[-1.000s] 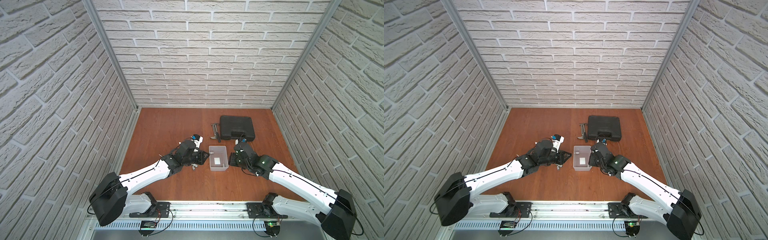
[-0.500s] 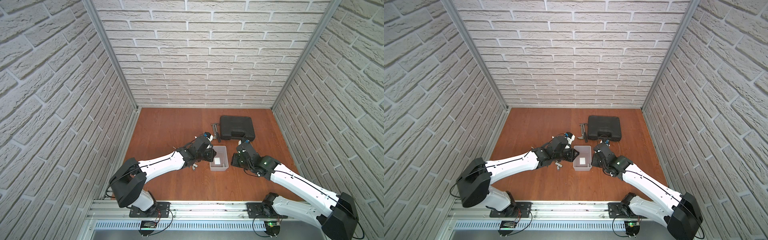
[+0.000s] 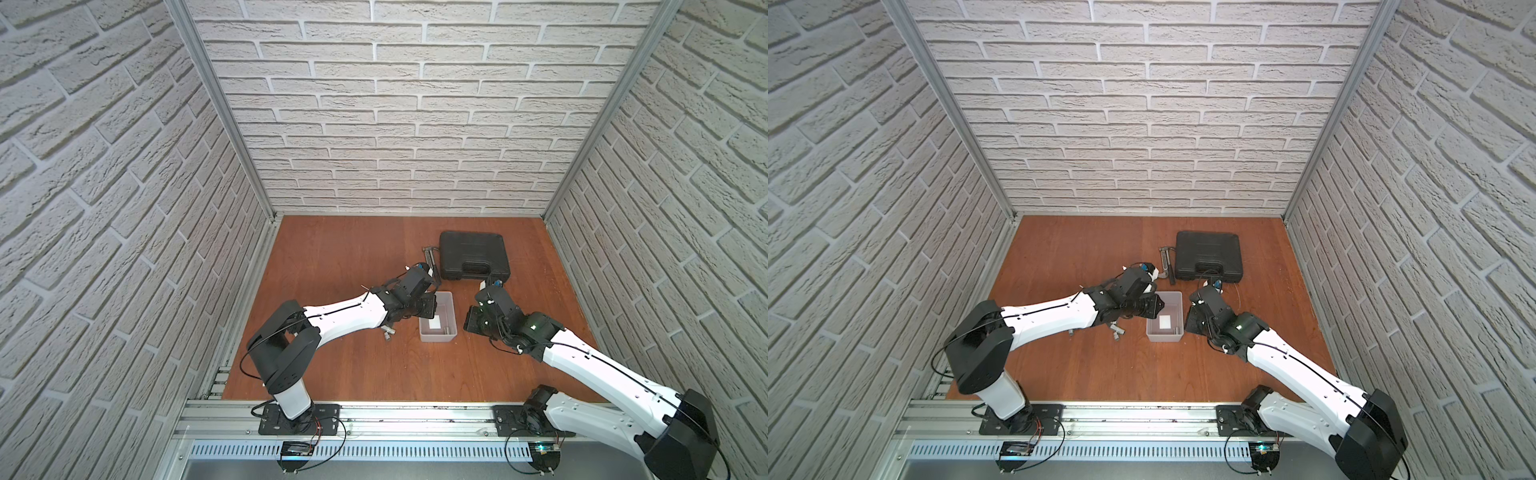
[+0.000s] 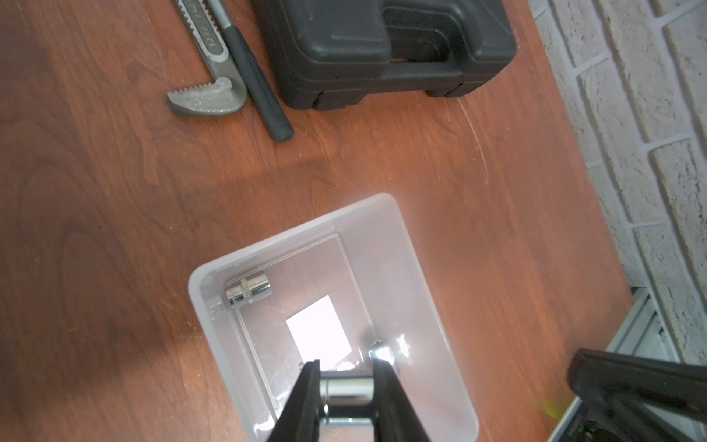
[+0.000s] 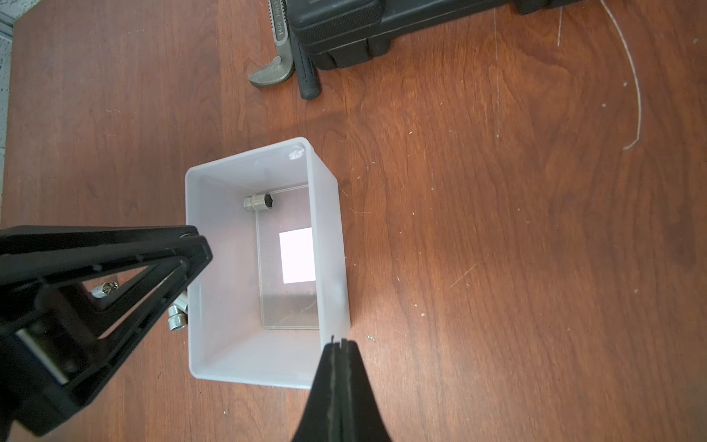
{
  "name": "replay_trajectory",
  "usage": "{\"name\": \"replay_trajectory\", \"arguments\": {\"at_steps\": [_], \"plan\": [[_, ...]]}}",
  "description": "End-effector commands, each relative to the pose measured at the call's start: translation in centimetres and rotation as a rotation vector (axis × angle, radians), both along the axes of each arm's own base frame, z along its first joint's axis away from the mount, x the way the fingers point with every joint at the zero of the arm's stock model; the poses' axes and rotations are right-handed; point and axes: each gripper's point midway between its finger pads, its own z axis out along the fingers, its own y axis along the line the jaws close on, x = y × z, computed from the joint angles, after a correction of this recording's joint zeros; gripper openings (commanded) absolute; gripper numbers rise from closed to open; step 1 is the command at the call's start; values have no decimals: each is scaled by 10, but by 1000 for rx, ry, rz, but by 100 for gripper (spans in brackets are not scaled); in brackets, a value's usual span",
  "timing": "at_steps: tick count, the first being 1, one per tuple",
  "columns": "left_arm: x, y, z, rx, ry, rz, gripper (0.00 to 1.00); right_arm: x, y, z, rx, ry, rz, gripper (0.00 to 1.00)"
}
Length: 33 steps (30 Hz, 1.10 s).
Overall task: Put the socket on the desktop into the storage box
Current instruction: Place the socket head in the storage box.
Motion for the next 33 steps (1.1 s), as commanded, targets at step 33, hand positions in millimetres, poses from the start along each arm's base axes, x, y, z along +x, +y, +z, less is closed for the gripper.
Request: {"name": "replay_trajectory", "arguments": {"at_steps": [33], "plan": [[-7, -11, -2, -24, 9, 7, 31, -1, 0, 8, 27, -12, 5, 2]]}}
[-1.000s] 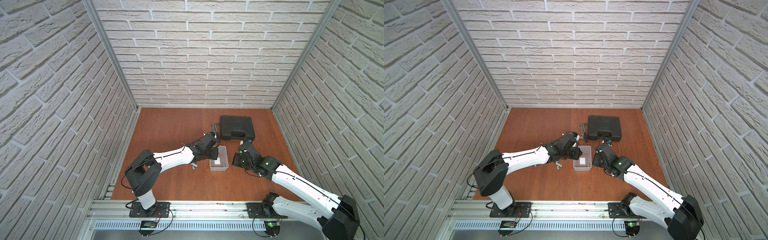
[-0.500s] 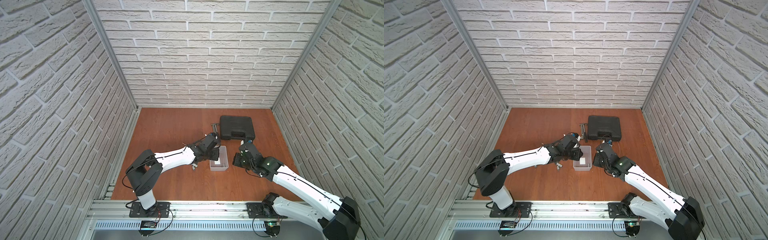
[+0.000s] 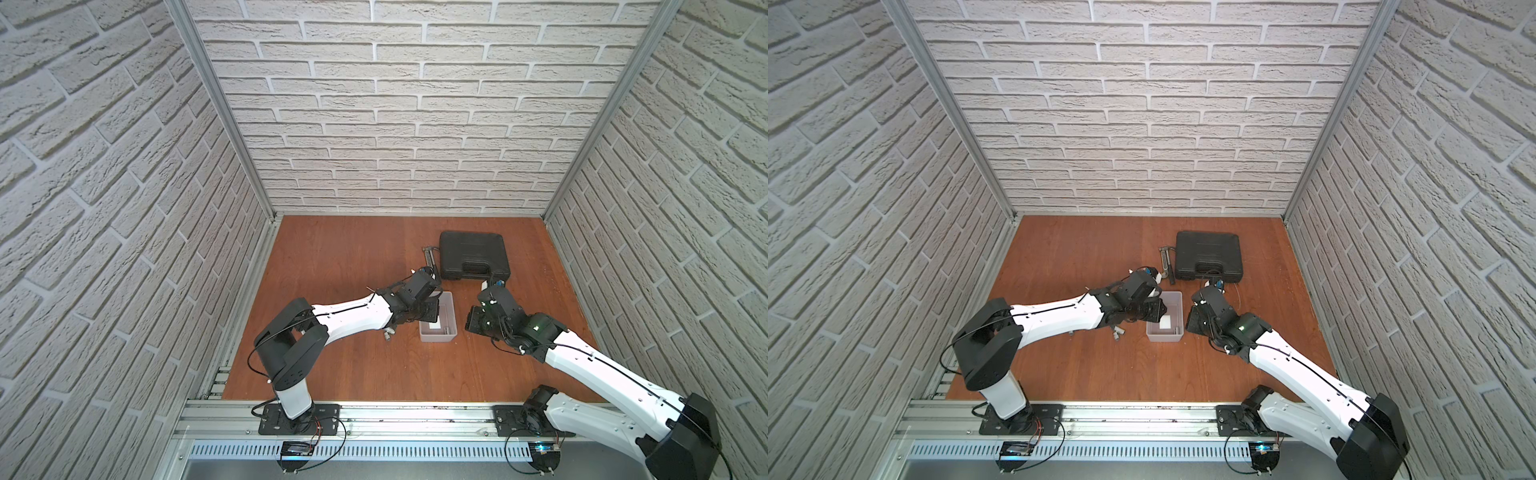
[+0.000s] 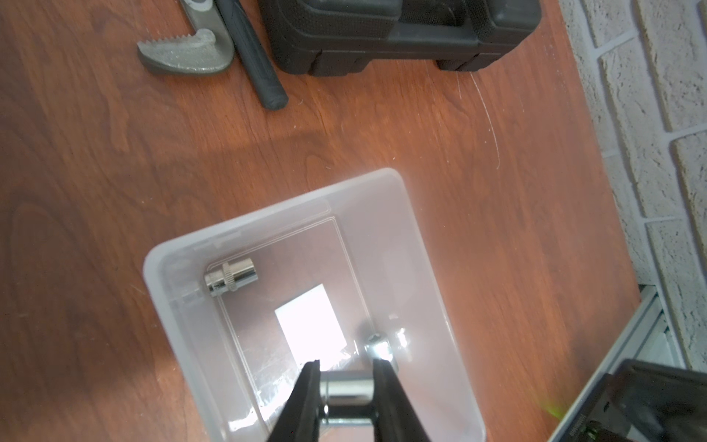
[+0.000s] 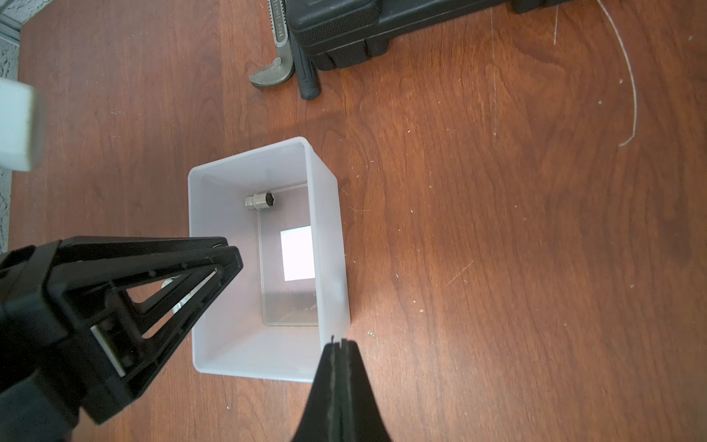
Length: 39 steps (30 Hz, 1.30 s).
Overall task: Put the socket on the desktop into the storage box
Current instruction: Place the socket head in the storage box, then pick up the socket head at the center of the board.
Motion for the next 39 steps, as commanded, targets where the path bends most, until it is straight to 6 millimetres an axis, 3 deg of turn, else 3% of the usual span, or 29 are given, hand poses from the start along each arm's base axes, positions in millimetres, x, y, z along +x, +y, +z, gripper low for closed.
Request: {"name": "replay_trajectory", "arguments": {"at_steps": [1, 6, 10, 13, 16, 19, 24, 30, 34, 39], "plan": [[0, -3, 10, -31, -29, 2, 34, 2, 2, 6, 18, -16, 5, 2], [-1, 0, 22, -27, -66, 0, 46, 2, 6, 8, 31, -15, 23, 3], [-2, 5, 36, -32, -93, 4, 49, 3, 13, 10, 63, -25, 45, 6], [-4, 16, 61, -47, -143, 13, 48, 4, 30, 16, 108, -44, 112, 9], [-7, 44, 85, -35, -223, 51, 48, 1, 52, 25, 111, -75, 208, 16], [-10, 86, 99, 8, -293, 126, 47, -2, 74, 34, 87, -99, 291, 22], [-22, 162, 93, 43, -306, 277, 47, -9, 119, 39, 75, -119, 425, 34], [-37, 233, 60, 53, -213, 463, 46, -9, 162, 27, -11, -90, 500, 36], [-43, 261, 45, 64, -167, 553, 45, -6, 188, 13, -36, -41, 530, 35], [-42, 265, 36, 63, -128, 568, 44, 7, 213, -9, -111, 15, 542, 35]]}}
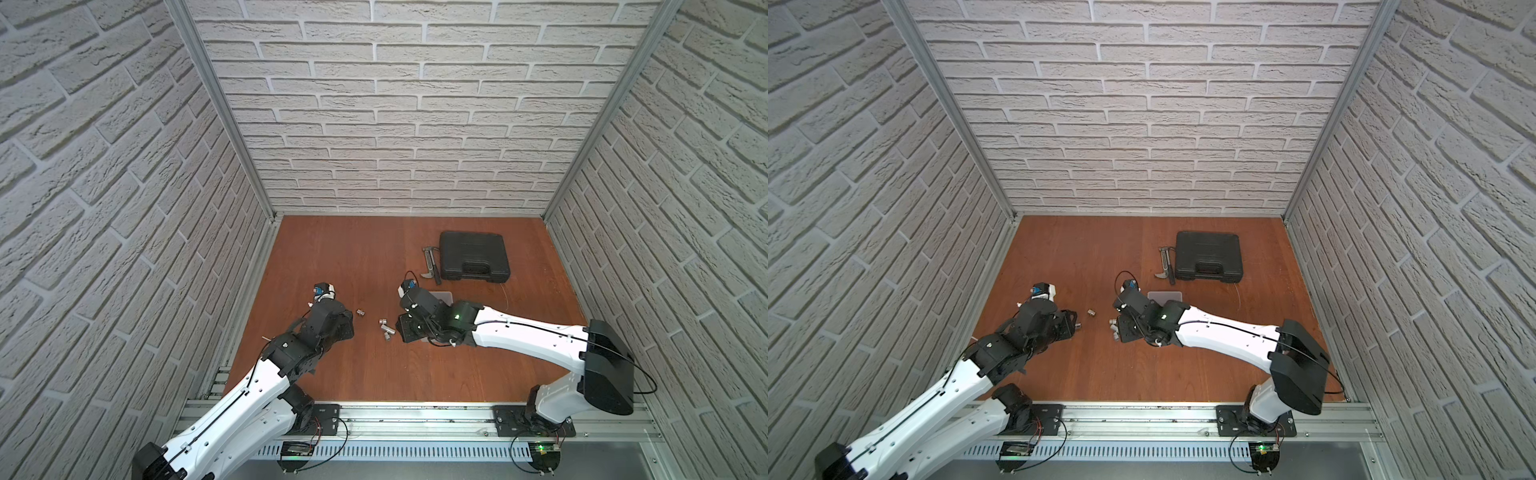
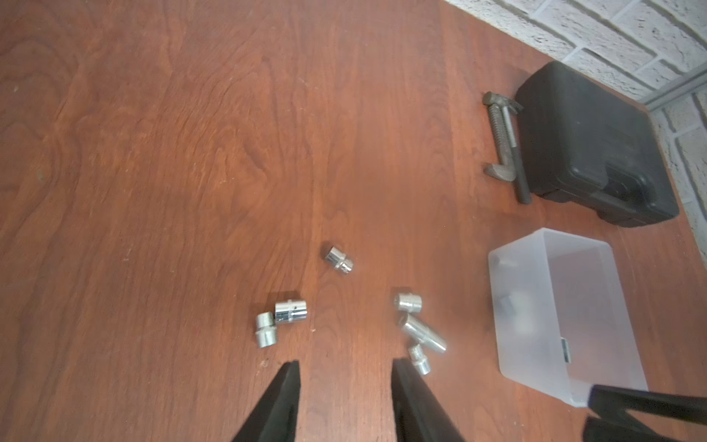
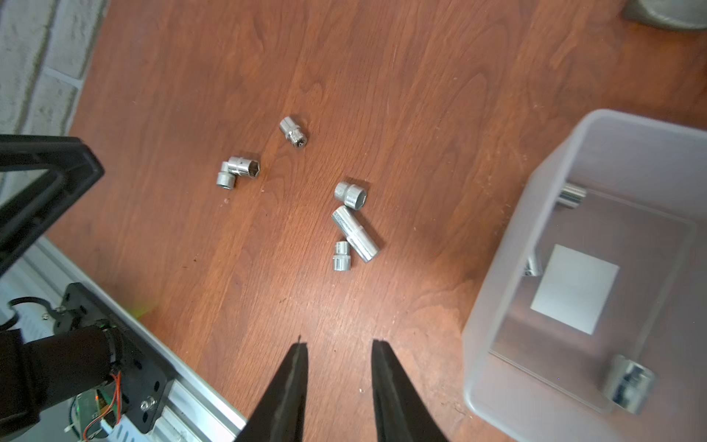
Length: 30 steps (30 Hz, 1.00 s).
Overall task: Put the socket on the desktop into the storage box
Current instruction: Pick up the socket head at the center of the board.
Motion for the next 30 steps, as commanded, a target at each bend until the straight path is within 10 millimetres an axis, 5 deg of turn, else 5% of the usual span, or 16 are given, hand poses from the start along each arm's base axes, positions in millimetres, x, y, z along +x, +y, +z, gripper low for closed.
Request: {"name": "replay_trajectory", "arguments": {"at_steps": [1, 11, 21, 30], "plan": [[-1, 0, -6, -11, 29, 6, 44, 12, 13, -5, -60, -13, 9, 35], [-9, 21, -29, 45, 130, 81, 46, 47, 41, -35, -168, 29, -22, 46], [-10, 25, -42, -3, 163, 108, 46, 57, 36, -83, -258, 83, -79, 47], [-10, 24, -42, -16, 168, 103, 46, 63, 44, -99, -244, 101, -75, 47]]}}
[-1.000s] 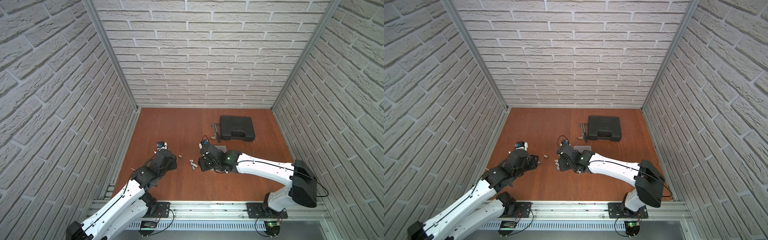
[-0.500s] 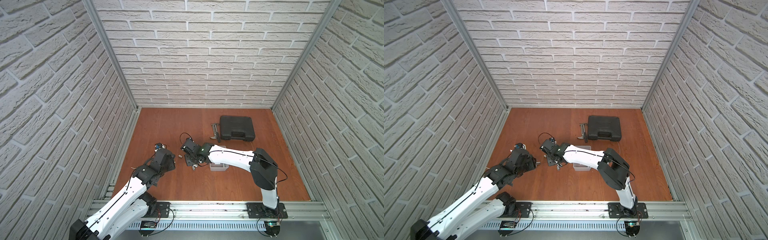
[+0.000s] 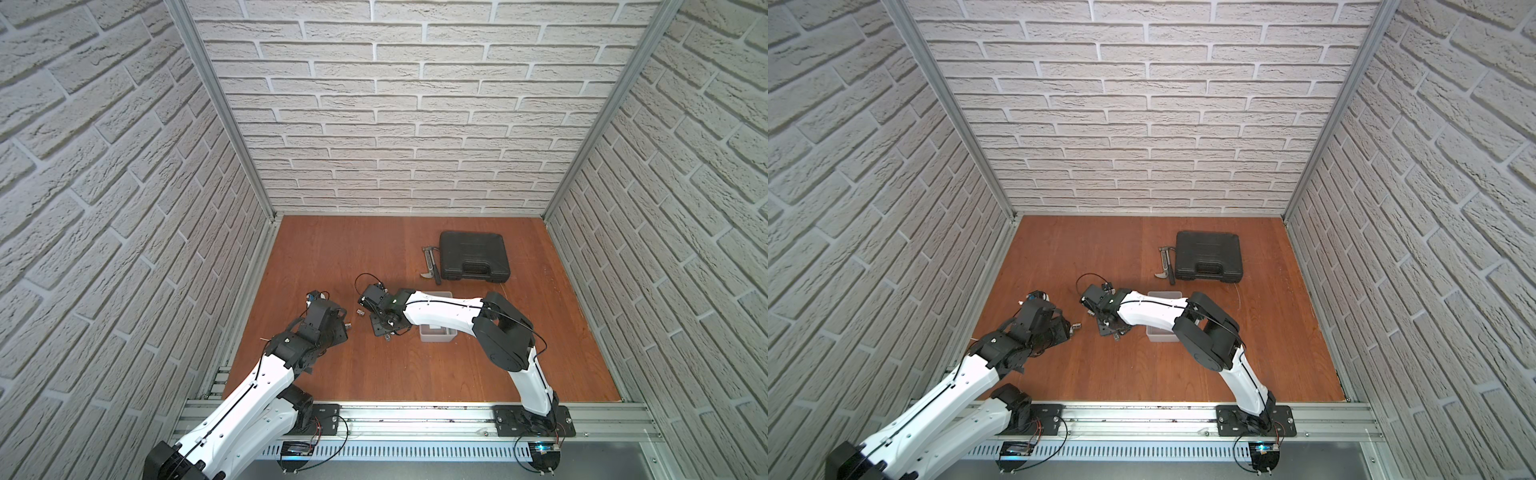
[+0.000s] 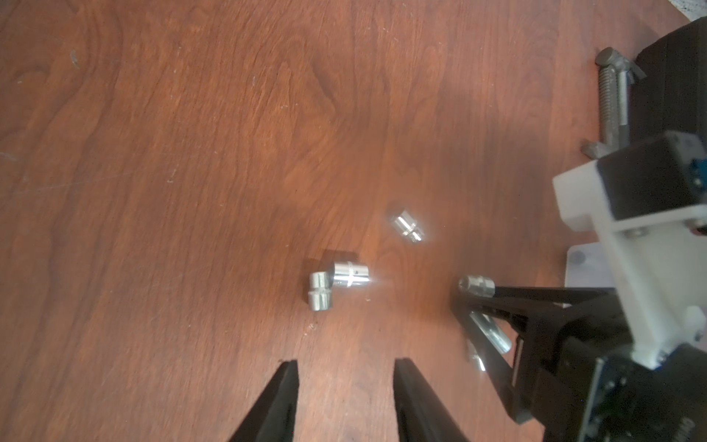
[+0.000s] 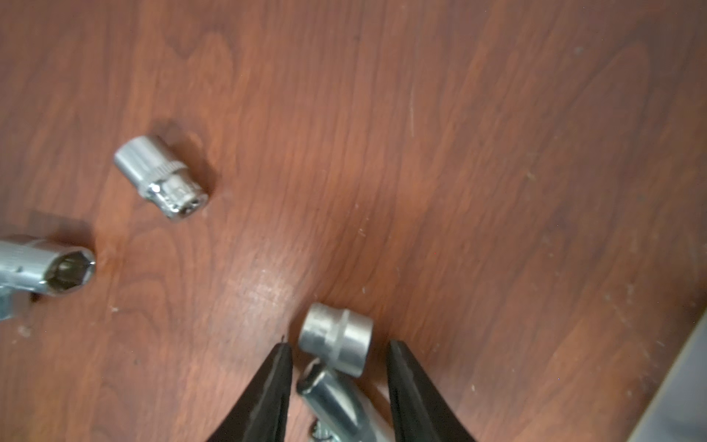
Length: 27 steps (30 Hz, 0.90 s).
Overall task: Put the socket on the desktop into the storage box
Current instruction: Pick up the socket head at the center of the board.
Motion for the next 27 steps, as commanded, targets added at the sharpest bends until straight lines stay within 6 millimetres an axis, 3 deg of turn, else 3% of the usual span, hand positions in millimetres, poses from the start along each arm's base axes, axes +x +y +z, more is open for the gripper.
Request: {"name": "replay_trajectory", "arguments": {"at_steps": [1, 27], "plan": [[-1, 0, -1, -13, -2, 0, 46, 9, 8, -2, 19, -10, -12, 46], [3, -7, -4, -35, 3, -14, 46, 20, -1, -14, -64, -11, -26, 34]]}}
